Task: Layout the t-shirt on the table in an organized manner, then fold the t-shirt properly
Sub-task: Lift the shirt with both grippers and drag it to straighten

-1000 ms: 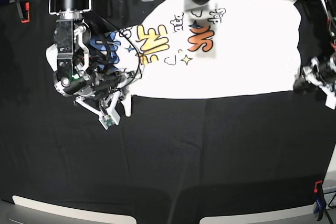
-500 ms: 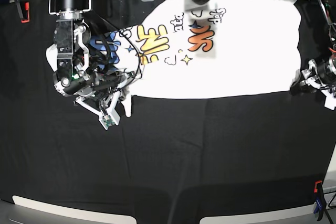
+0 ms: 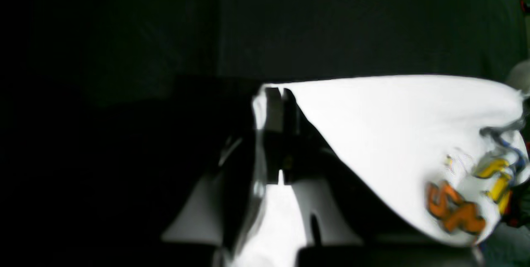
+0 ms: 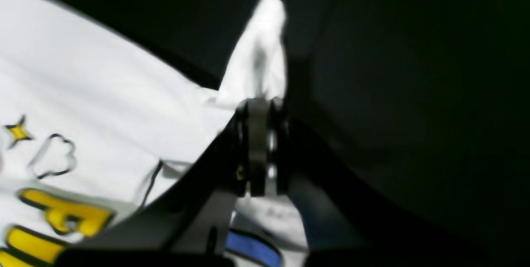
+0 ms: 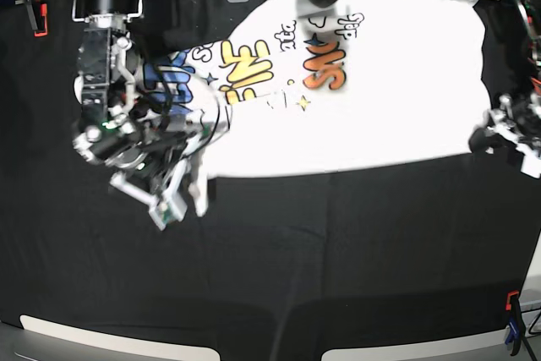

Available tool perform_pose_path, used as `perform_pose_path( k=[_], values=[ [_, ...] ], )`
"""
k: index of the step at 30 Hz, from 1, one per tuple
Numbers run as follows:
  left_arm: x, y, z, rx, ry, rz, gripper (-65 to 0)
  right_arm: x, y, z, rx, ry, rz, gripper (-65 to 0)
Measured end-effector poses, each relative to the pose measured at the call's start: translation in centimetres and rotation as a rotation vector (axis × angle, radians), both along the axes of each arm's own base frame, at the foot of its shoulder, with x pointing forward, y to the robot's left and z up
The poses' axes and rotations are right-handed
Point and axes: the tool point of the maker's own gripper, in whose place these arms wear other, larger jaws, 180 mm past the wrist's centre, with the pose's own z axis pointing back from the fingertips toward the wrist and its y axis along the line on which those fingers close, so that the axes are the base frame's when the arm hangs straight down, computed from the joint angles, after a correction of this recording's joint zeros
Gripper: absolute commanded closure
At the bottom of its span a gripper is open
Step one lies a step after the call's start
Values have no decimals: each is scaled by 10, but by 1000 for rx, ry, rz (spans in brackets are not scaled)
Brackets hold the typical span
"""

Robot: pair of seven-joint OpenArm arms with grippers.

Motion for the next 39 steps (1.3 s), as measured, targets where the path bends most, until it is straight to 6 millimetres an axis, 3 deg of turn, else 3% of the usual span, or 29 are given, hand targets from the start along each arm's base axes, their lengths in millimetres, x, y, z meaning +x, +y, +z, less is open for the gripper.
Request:
perform_pose_path(
  k=[6,10,13,19,22,27,33,39],
  values=[
    [17,-6,77,-29,-163,-113,0,3,-10,85,27,-232,-30,0],
    [20,-25,106,49,-240,-212,0,0,-30,113,49,-311,-89,0],
    [25,-42,141,121,-343,-284,0,-6,-39,140,88,-392,-112,0],
    [16,-79,195,279,-498,-431,0,-29,-35,186,126,-526,-43,0],
    [8,-86,201,388,-520,-466,0,-49,-32,187,113,-528,-31,0],
    [-19,-93,193,461,-491,-448,0,-70,-45,156,120,-405,-62,0],
    [-51,-65,229,585,-572,-279,0,-83,-53,159,189,-400,-73,0],
    [-77,-56,233,563,-587,-169,0,-87,-54,166,221,-426,-60,0]
  ],
)
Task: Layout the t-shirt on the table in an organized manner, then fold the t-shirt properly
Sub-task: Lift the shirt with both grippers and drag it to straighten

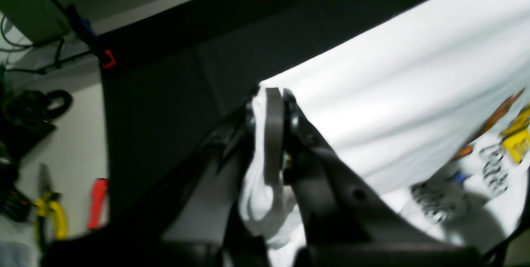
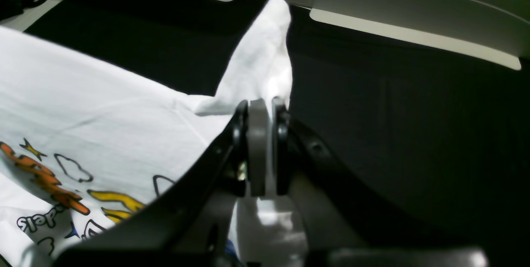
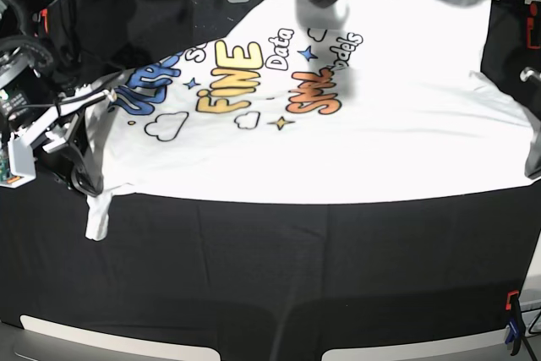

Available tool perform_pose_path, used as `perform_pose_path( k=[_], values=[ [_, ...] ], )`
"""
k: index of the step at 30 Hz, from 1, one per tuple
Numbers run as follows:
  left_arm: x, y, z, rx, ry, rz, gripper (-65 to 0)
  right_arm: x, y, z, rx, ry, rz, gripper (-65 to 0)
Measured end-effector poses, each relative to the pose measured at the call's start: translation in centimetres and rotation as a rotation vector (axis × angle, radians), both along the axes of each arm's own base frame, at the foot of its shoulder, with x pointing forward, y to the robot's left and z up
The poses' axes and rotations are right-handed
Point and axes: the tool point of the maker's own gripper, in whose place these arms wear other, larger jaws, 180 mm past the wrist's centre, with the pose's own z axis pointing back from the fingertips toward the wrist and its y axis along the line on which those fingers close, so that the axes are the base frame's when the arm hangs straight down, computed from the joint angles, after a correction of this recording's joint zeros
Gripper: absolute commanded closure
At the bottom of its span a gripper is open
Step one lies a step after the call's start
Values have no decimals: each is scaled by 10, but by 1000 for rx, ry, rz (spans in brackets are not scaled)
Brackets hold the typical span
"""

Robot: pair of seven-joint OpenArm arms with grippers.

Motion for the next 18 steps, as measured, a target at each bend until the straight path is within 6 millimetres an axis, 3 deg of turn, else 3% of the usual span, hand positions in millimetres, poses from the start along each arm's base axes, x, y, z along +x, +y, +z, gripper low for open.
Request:
perform_pose_path(
  k=[4,8,12,18],
  values=[
    [-5,-8,-10,-91,-5,10,0,2,2,-2,-15,7,1,0],
    [3,-12,-22,-152,-14,16,0,11,10,-4,-21,-22,21,0],
    [19,-9,-40,-170,-31,48,0,36,4,-37,-18,51,-1,0],
    [54,-36,-78,-160,50,-16,0,90,23,-57,13,105,61,0]
  ],
)
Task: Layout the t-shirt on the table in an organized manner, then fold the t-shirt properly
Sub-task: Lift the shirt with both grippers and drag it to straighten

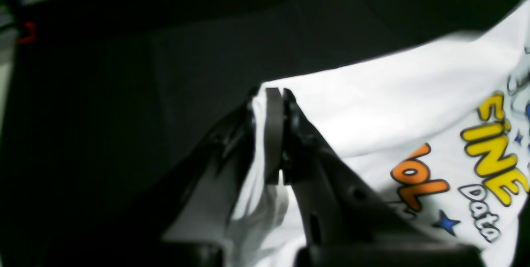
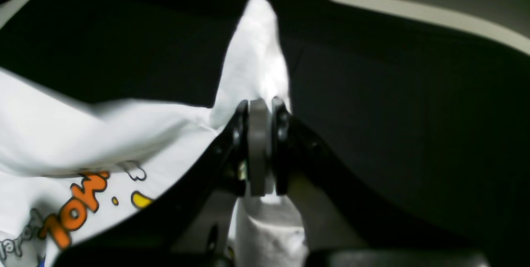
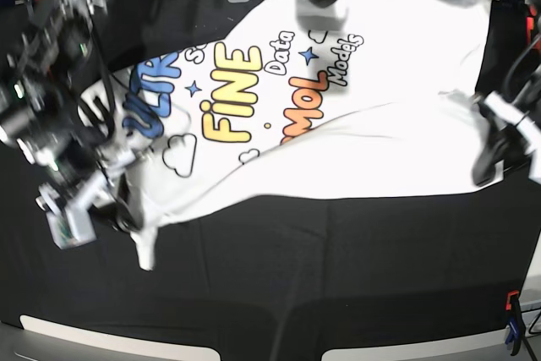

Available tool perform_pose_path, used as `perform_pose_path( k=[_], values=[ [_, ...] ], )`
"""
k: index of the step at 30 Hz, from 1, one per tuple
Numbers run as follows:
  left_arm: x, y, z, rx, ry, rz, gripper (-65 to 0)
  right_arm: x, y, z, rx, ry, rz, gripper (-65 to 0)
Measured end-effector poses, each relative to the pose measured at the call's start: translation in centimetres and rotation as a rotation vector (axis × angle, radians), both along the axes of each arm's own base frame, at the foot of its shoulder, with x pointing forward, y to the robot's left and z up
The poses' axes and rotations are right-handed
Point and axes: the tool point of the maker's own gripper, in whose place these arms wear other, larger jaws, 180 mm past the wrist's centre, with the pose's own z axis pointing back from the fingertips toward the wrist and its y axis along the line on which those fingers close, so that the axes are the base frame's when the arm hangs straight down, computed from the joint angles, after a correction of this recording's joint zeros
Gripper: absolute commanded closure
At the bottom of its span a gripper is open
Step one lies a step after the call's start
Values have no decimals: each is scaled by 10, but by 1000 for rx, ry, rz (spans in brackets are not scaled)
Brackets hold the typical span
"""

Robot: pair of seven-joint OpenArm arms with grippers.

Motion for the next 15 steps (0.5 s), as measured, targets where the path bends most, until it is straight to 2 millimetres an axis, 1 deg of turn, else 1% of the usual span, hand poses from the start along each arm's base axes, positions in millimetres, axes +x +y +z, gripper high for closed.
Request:
perform_pose_path(
  k=[2,3,7,10,12,15],
  values=[
    [17,4,-11,-6,30,34,0,17,4,-8,-2,21,10,0],
    [27,9,-18,0,50,59,0,27,3,-12,1,29,-3,0],
    [61,19,-44,47,103,84,0,64,-14,-31,2,95,-75,0],
    [79,22,-67,18,174,97,0,88,-16,-41,54,138,-79,0],
    [93,21,-76,-23,191,103,0,104,-19,-44,71,160,-90,0],
    [115,26,-77,-71,198,127,0,127,-27,-42,79,174,-112,0]
  ],
)
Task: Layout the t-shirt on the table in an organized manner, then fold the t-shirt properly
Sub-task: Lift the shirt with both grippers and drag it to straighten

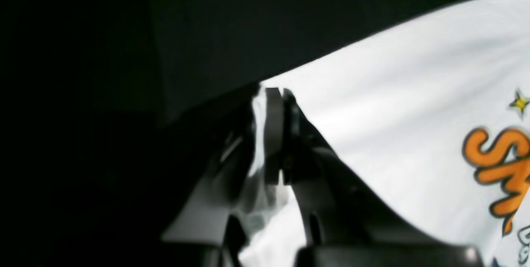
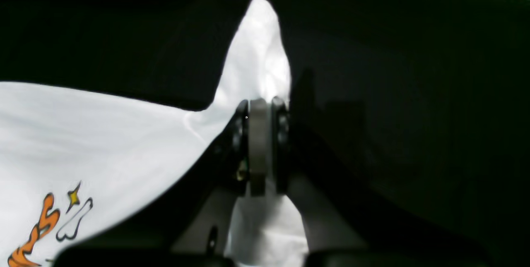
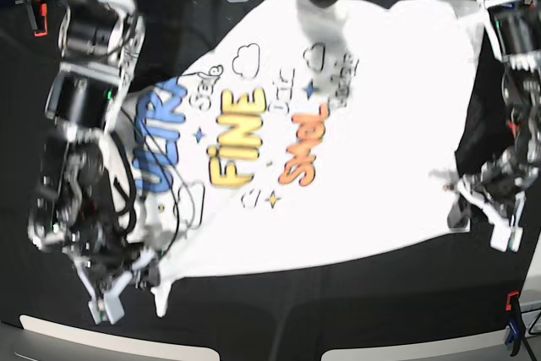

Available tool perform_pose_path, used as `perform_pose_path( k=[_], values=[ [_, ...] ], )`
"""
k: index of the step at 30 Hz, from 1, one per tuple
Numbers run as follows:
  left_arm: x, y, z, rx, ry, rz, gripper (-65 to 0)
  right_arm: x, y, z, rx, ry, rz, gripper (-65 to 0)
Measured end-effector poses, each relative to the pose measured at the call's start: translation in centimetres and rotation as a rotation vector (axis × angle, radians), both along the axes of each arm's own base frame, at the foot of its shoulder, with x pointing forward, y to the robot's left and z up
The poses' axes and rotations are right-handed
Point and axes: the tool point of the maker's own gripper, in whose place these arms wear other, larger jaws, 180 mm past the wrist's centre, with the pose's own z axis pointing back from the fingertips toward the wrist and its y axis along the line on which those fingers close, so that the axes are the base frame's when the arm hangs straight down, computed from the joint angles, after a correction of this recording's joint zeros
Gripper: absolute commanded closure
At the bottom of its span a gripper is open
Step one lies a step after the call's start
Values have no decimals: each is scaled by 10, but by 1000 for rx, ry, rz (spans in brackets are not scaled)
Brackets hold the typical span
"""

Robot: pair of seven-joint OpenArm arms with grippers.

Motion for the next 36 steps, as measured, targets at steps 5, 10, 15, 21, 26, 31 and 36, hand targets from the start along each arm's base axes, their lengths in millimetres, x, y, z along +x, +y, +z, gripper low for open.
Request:
perform_pose_path(
  k=[5,10,15,21,26,31,36],
  values=[
    [35,16,5,16,-24,50,0,29,-4,12,10,-12,-14,0],
    [58,19,-1,-71,-15,94,0,51,-5,23,26,-16,-30,0],
    [74,26,-13,-59,3,126,0,62,-3,29,52,-7,-36,0],
    [84,28,-8,-94,-36,154,0,65,-6,31,26,-31,-45,0],
    [98,34,22,-118,-180,185,0,67,-11,31,29,-31,-78,0],
    [97,34,19,-121,-183,188,0,67,-11,31,30,-34,-79,0],
    [101,21,22,-149,-208,187,0,68,-13,31,34,-31,-101,0]
  ],
)
